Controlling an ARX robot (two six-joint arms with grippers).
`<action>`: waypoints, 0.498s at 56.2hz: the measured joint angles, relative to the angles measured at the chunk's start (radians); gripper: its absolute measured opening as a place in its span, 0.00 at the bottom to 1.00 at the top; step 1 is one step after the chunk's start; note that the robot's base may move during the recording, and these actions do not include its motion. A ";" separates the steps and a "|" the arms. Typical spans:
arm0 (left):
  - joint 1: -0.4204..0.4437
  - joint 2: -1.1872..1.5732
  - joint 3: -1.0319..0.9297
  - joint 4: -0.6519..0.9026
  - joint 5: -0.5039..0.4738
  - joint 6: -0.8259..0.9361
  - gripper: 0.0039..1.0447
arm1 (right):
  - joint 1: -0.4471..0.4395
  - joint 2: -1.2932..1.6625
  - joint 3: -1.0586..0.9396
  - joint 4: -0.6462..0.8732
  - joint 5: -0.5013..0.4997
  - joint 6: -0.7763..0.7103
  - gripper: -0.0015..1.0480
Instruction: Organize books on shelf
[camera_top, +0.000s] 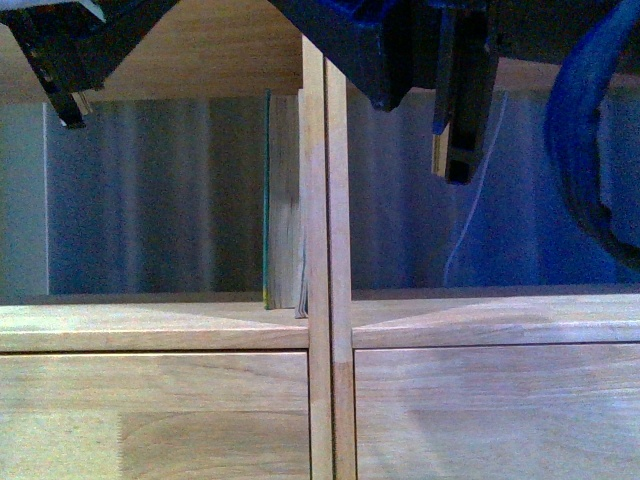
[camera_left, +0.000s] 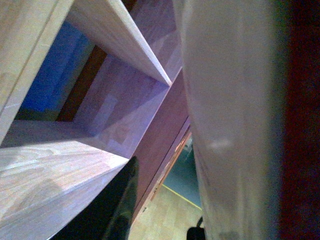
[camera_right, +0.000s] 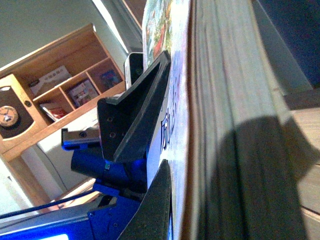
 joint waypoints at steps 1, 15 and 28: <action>0.000 -0.004 -0.007 0.005 -0.002 -0.001 0.29 | -0.003 0.002 0.001 0.002 -0.010 0.008 0.07; 0.003 -0.064 -0.064 0.013 -0.008 -0.002 0.16 | -0.025 0.011 0.001 0.005 -0.029 0.055 0.23; 0.040 -0.128 -0.094 -0.057 -0.022 0.062 0.16 | -0.082 -0.005 -0.025 0.019 -0.036 0.080 0.53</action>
